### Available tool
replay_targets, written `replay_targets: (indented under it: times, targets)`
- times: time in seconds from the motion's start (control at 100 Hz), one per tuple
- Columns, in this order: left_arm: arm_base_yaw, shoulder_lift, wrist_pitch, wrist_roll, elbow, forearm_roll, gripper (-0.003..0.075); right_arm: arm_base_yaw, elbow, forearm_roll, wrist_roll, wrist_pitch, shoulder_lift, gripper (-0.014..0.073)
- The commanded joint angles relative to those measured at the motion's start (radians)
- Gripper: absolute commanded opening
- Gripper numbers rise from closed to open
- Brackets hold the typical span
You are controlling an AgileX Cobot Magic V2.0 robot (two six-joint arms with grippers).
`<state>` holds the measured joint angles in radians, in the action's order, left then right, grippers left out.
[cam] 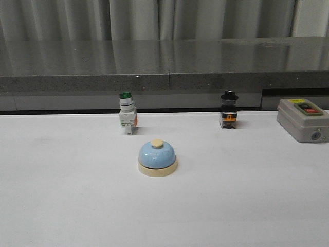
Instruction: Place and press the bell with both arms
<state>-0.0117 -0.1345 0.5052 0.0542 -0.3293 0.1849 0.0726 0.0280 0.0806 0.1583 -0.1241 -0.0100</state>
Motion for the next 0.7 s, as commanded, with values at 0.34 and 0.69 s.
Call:
replay_targets:
  times: [0.34,0.69]
  targets:
    - [0.003,0.168,-0.434,0.008,0.222,-0.073,-0.0019,-0.007,-0.001,0.011,-0.005,0.077,-0.015,-0.0068]
    - [0.003,0.175,-0.525,0.008,0.353,-0.087,-0.0019,-0.007,-0.001,0.011,-0.005,0.077,-0.015,-0.0068]
